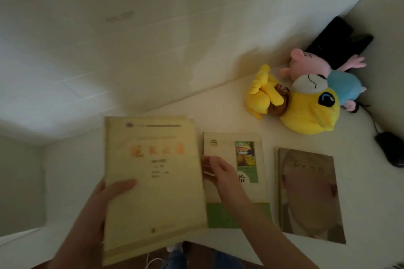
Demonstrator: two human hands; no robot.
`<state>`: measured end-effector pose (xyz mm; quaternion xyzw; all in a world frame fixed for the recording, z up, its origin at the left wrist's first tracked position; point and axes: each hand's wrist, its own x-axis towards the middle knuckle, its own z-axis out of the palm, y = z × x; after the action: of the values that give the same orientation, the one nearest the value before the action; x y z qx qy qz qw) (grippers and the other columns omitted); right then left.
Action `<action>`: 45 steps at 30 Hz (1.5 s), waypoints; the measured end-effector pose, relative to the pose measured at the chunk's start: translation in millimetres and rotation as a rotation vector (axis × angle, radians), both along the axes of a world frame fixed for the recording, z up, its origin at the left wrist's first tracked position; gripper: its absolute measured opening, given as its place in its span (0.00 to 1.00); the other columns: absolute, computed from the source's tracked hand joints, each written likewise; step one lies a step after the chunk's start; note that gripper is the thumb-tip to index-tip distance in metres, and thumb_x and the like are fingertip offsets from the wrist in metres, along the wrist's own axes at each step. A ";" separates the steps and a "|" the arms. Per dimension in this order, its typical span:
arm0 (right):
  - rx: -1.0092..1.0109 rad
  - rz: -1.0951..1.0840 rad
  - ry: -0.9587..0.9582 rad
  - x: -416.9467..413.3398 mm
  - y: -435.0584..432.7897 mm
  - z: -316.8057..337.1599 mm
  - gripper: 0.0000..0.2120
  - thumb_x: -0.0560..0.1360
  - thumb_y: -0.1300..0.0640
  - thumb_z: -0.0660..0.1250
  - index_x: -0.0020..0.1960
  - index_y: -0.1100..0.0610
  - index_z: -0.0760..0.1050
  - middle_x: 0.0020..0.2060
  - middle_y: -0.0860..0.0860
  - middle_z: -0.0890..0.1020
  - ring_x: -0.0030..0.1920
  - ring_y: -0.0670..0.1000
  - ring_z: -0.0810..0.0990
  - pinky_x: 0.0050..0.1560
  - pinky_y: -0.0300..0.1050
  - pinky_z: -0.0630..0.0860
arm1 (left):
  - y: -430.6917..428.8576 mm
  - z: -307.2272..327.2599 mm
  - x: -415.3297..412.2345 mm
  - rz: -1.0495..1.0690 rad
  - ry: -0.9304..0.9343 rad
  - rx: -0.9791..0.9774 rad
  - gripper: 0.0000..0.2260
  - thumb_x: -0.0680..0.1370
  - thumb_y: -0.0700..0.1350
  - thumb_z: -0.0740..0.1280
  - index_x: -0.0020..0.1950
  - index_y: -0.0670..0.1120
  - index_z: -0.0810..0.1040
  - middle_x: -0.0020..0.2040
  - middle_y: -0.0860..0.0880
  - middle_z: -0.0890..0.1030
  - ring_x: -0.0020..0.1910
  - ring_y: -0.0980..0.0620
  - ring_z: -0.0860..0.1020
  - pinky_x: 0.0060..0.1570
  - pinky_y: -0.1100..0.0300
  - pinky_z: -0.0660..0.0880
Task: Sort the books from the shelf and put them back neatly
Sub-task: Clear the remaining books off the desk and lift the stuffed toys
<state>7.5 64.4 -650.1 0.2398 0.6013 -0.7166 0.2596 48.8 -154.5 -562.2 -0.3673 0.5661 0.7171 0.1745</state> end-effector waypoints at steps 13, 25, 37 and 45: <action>0.676 0.555 0.095 -3.1 -58.2 -15.7 0.25 0.70 0.43 0.71 0.62 0.53 0.70 0.54 0.49 0.79 0.52 0.50 0.79 0.46 0.43 0.74 | -54.8 -13.4 21.6 0.217 -0.068 0.204 0.16 0.76 0.47 0.60 0.42 0.43 0.86 0.44 0.39 0.84 0.36 0.40 0.83 0.37 0.42 0.80; 0.351 0.026 0.052 34.8 88.4 13.1 0.14 0.75 0.58 0.68 0.56 0.43 0.72 0.48 0.47 0.82 0.44 0.48 0.82 0.36 0.37 0.78 | -60.1 -18.5 27.7 0.219 -0.069 0.245 0.20 0.78 0.47 0.56 0.37 0.45 0.87 0.42 0.40 0.85 0.34 0.40 0.83 0.36 0.44 0.80; 0.919 0.143 0.152 44.2 103.0 -13.2 0.29 0.74 0.54 0.71 0.71 0.56 0.64 0.68 0.52 0.68 0.65 0.55 0.70 0.66 0.49 0.66 | -36.9 -43.9 11.1 0.106 -0.133 0.222 0.11 0.77 0.44 0.60 0.50 0.39 0.79 0.38 0.39 0.84 0.30 0.40 0.82 0.26 0.49 0.79; 0.789 0.298 0.451 45.9 45.0 -10.7 0.14 0.77 0.59 0.65 0.58 0.45 0.68 0.59 0.44 0.67 0.60 0.41 0.60 0.63 0.41 0.62 | -34.6 -80.7 -8.7 -0.002 -0.009 0.040 0.23 0.65 0.41 0.72 0.61 0.48 0.75 0.52 0.41 0.83 0.45 0.39 0.83 0.34 0.48 0.81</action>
<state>53.4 109.4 -660.8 0.0698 0.8966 -0.4228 0.1117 40.1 -189.1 -643.0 -0.3665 0.5514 0.7262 0.1853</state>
